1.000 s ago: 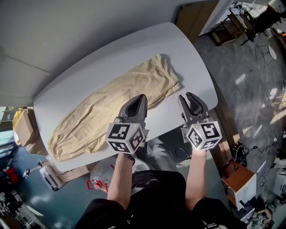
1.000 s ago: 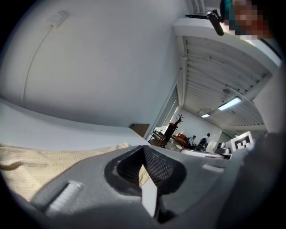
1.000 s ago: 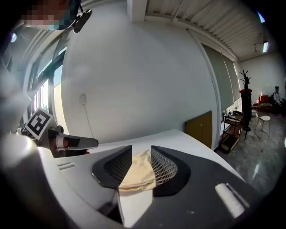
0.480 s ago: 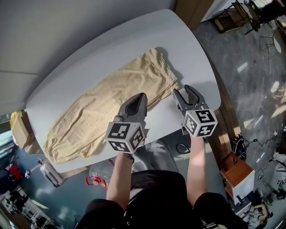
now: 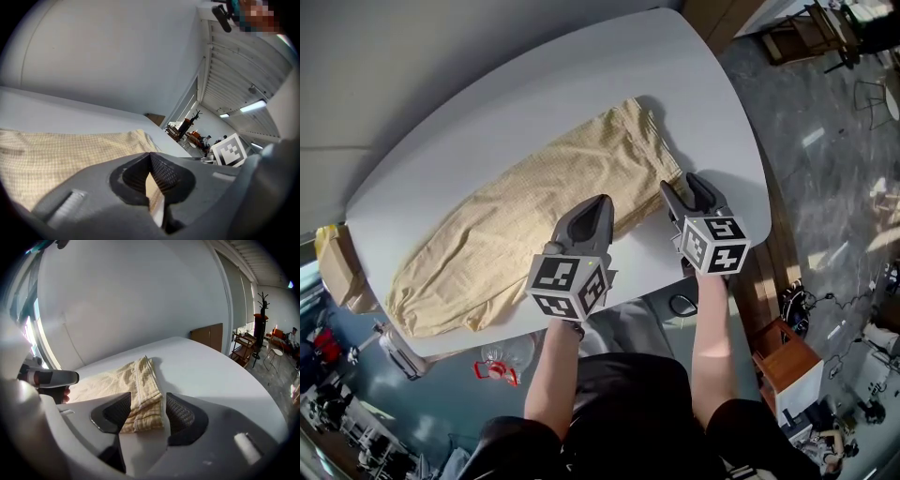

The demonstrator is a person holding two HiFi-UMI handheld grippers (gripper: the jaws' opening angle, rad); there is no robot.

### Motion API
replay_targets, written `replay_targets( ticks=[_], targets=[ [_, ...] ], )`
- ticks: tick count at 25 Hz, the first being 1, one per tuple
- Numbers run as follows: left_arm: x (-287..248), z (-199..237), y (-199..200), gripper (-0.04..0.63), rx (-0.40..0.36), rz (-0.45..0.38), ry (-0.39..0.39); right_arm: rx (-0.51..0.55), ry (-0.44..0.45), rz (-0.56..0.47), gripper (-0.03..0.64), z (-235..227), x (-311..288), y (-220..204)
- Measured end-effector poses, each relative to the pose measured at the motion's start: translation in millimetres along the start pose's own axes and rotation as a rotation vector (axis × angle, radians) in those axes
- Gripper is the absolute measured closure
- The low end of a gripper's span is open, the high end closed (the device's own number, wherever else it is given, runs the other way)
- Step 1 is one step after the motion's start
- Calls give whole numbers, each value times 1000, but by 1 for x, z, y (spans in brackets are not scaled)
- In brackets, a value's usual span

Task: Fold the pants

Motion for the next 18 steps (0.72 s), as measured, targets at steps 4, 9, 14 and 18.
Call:
replay_targets(
  ticks=[4,9,14,18],
  targets=[
    [-2,5,3,591,14,-3,7,48,-39,86,417,1,-9,-2],
    [2,10,4,591,28,-13,14,94,-83,160,451,3,-14,-6],
    [15,13,6,591,37,-27,31,94,-38,185,538,11,-14,-6],
    [36,22,7,591,52,-51,69,67,-39,153,540,13,-4,-2]
  ],
)
Point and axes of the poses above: the fingertips, and each gripper's own axes: x backward along the fingers, z to its left, y out of its top, the point moved 4 cm from there along x, backward along the fingers, and after that the axes turned 10 degrees about z, right-handed, at the moved point
